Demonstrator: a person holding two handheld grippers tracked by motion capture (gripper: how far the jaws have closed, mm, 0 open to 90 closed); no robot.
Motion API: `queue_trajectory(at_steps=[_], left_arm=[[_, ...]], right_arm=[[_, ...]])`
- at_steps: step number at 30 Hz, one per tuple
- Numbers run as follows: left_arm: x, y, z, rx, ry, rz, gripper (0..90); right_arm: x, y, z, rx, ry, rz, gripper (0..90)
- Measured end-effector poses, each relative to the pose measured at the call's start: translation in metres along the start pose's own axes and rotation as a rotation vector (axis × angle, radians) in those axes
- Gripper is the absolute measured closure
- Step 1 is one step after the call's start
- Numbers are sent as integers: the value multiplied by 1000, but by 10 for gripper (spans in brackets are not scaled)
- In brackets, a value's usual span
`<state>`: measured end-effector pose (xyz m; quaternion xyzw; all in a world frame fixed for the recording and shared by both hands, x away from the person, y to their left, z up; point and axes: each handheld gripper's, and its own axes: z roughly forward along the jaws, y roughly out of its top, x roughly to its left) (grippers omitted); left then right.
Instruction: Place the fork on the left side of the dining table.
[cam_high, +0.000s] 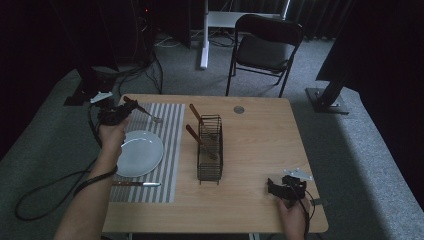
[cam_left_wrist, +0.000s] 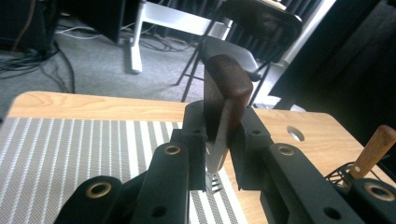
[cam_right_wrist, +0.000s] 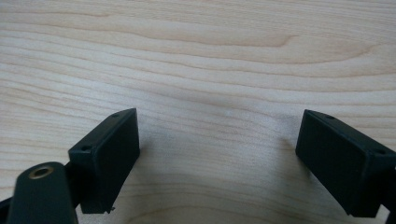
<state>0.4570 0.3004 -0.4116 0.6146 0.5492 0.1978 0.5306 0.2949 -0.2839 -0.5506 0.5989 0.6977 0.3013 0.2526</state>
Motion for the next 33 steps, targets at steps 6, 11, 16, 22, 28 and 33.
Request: queue_trajectory(at_steps=[6,11,16,22,28,33], left_arm=[[12,-8,14,39,-14,-15,772],[17,-15,22,72,-20,-19,771],[21,-19,29,93,-14,-12,772],[26,-21,33,92,-35,-26,771],[30,-24,36,102,-37,-41,771],[34,-24,36,117,-27,-55,766]], right_arm=[[0,0,0,0,0,-1,132],[0,0,0,0,0,-1,132],[0,0,0,-1,0,0,132],[0,0,0,0,-1,1,133],[0,0,0,-1,-1,1,133],[0,0,0,0,-2,1,133]])
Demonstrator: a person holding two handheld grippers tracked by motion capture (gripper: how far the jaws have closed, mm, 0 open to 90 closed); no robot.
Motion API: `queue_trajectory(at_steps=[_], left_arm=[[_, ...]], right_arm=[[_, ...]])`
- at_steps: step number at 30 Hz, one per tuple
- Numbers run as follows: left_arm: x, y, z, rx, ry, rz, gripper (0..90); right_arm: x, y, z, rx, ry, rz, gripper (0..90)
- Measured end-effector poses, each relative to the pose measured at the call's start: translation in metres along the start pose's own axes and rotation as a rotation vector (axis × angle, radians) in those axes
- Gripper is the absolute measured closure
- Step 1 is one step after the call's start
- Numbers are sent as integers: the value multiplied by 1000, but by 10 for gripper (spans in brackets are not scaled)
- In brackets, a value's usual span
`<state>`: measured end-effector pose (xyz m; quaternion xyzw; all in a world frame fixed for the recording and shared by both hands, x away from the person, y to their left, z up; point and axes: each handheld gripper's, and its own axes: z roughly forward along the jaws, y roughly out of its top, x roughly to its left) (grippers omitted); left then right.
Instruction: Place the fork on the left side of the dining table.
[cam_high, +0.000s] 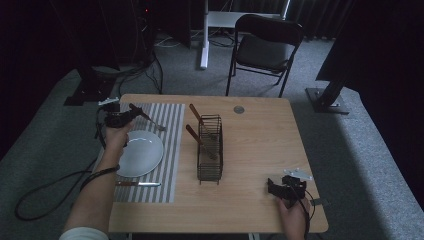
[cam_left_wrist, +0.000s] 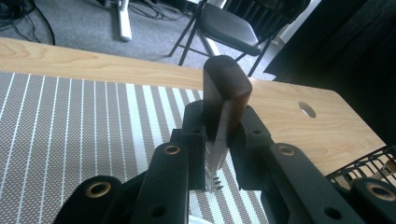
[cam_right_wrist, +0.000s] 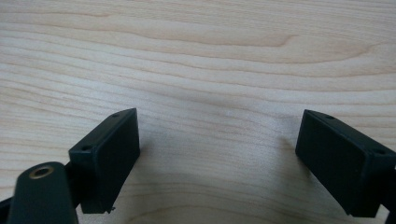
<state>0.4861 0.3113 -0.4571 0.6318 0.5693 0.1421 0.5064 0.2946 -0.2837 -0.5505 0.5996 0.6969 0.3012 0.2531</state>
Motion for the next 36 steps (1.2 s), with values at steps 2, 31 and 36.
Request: queue_trajectory(at_steps=[2,31,36], left_arm=[[1,0,0,1,9,3,763],[23,-17,9,112,158,-111,605],[27,-17,11,115,168,-129,594]], right_arm=[[0,0,0,0,0,0,133],[0,0,0,0,-2,2,133],[0,0,0,0,-2,2,133]])
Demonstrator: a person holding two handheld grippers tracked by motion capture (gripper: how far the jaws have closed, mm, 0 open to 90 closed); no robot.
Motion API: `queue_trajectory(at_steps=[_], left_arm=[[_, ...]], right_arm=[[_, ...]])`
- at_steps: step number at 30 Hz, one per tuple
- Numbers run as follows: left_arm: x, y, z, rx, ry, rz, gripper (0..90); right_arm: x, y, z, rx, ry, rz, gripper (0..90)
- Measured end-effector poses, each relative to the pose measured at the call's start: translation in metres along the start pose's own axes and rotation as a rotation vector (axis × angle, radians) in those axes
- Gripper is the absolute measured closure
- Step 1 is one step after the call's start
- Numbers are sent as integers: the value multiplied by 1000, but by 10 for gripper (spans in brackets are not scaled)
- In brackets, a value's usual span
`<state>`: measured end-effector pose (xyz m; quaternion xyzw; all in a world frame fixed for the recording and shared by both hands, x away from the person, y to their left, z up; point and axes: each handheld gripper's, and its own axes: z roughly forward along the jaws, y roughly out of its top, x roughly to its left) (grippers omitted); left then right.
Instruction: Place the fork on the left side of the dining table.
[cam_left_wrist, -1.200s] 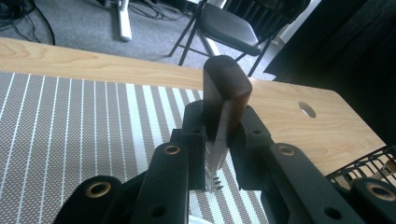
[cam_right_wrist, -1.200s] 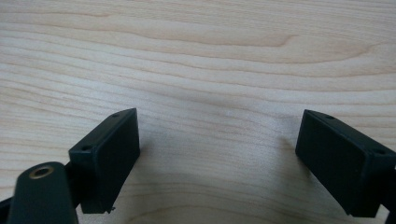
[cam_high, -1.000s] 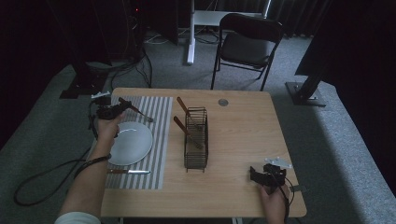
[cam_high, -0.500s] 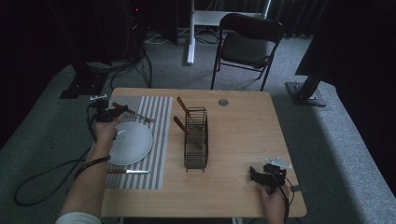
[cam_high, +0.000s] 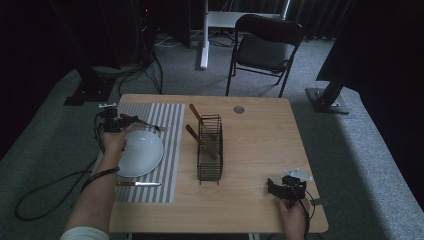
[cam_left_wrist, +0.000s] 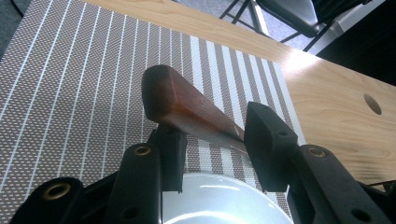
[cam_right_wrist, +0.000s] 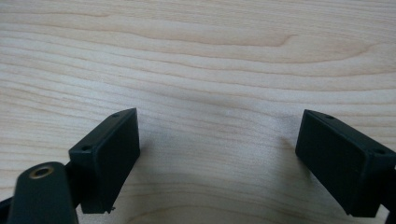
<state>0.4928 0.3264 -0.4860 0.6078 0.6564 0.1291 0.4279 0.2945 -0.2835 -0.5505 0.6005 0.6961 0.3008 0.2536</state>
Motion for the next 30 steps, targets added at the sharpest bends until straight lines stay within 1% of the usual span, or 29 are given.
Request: queue_trajectory(at_steps=[2,4,5,8,9,11,12,13,15,17,18,19,20,22,23,25,26,28,29,30], left_arm=[[2,0,2,1,1,-17,590],[2,0,5,11,35,-23,565],[2,0,7,20,40,-27,552],[2,-2,11,42,55,-3,493],[1,-2,12,42,69,5,479],[1,-3,13,38,71,8,429],[1,-3,16,54,81,9,394],[1,-4,18,70,98,14,380],[0,-5,21,97,131,29,379],[0,-7,23,118,149,35,380],[0,-8,24,122,145,40,378],[0,-9,24,115,134,44,378],[-1,-9,25,119,134,48,378],[0,-10,26,129,143,47,378],[1,-10,26,128,144,46,378],[3,-11,25,126,164,35,378],[4,-12,25,123,163,32,378],[4,-13,24,115,171,44,378],[4,-13,23,111,168,45,378],[3,-14,21,103,174,43,378]], right_arm=[[0,0,0,0,0,0,133],[0,0,0,0,0,0,133],[0,0,0,0,0,0,133],[0,0,0,0,0,0,133],[0,0,0,0,0,1,133],[0,0,0,0,0,0,133],[0,0,0,0,0,0,133],[0,0,0,0,0,1,133],[0,0,0,0,-2,2,133],[0,0,0,0,-2,3,133],[0,0,0,0,-2,3,133],[0,0,0,0,-2,3,133],[0,0,0,0,-2,3,133],[0,0,0,0,-3,3,133],[0,0,0,0,-3,3,133],[0,0,0,0,-2,3,133],[0,0,0,0,-3,3,133],[0,0,0,0,-3,3,133],[0,0,0,-1,-3,3,133],[0,0,0,0,-3,3,133]])
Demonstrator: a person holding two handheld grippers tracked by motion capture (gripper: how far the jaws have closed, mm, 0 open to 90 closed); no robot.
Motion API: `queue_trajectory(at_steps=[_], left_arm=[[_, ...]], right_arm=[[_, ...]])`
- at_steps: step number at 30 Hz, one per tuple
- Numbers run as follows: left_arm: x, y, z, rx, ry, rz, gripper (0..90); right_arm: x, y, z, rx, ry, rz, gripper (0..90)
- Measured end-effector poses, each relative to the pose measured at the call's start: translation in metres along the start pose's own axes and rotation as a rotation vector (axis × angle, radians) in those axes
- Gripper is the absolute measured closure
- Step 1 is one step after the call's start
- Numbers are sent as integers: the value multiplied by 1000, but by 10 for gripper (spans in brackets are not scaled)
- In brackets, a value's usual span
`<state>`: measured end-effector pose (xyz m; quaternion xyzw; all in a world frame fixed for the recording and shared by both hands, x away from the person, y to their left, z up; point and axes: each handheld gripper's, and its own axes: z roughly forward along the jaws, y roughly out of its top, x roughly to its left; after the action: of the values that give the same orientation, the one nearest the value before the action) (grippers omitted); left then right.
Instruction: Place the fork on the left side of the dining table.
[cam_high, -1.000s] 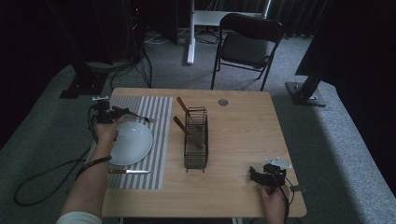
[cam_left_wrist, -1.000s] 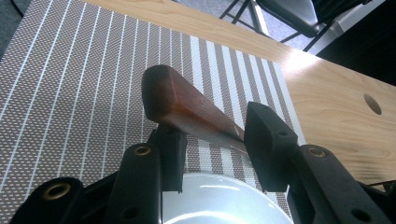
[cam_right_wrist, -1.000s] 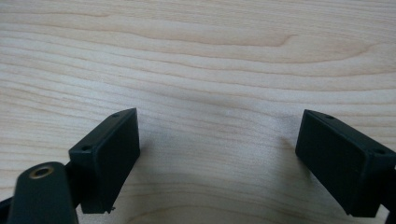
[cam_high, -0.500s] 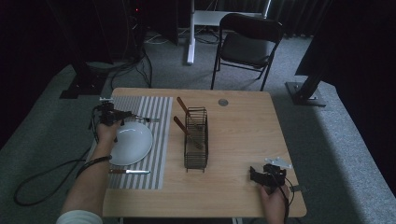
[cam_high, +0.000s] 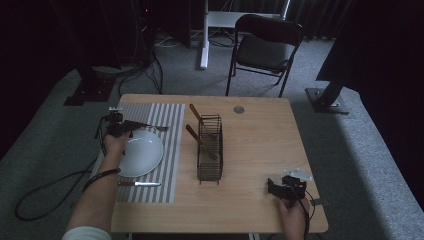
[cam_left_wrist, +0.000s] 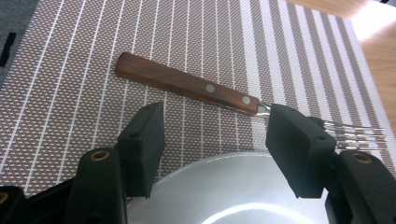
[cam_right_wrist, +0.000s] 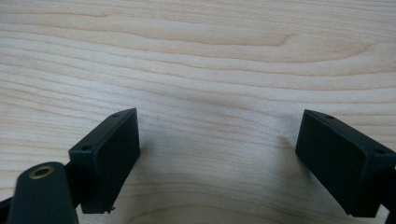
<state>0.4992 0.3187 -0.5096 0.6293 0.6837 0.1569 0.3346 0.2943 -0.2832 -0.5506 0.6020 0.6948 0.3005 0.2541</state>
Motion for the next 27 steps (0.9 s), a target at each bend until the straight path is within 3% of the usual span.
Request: queue_trajectory(at_steps=[4,9,15,18,20,27], left_arm=[[-2,-2,-6,-18,-1,2,378],[-4,-7,-13,-24,20,60,377],[-1,-12,-24,-41,14,33,377],[-3,-17,-31,-58,8,68,377],[-4,-22,-36,-62,3,90,332],[-2,-43,-63,-122,-6,103,319]], right_arm=[[0,0,0,0,0,0,133],[0,0,0,0,0,0,133],[0,0,0,0,0,0,133],[0,0,0,0,0,0,133],[0,0,0,0,0,0,133],[0,0,0,0,1,0,133]])
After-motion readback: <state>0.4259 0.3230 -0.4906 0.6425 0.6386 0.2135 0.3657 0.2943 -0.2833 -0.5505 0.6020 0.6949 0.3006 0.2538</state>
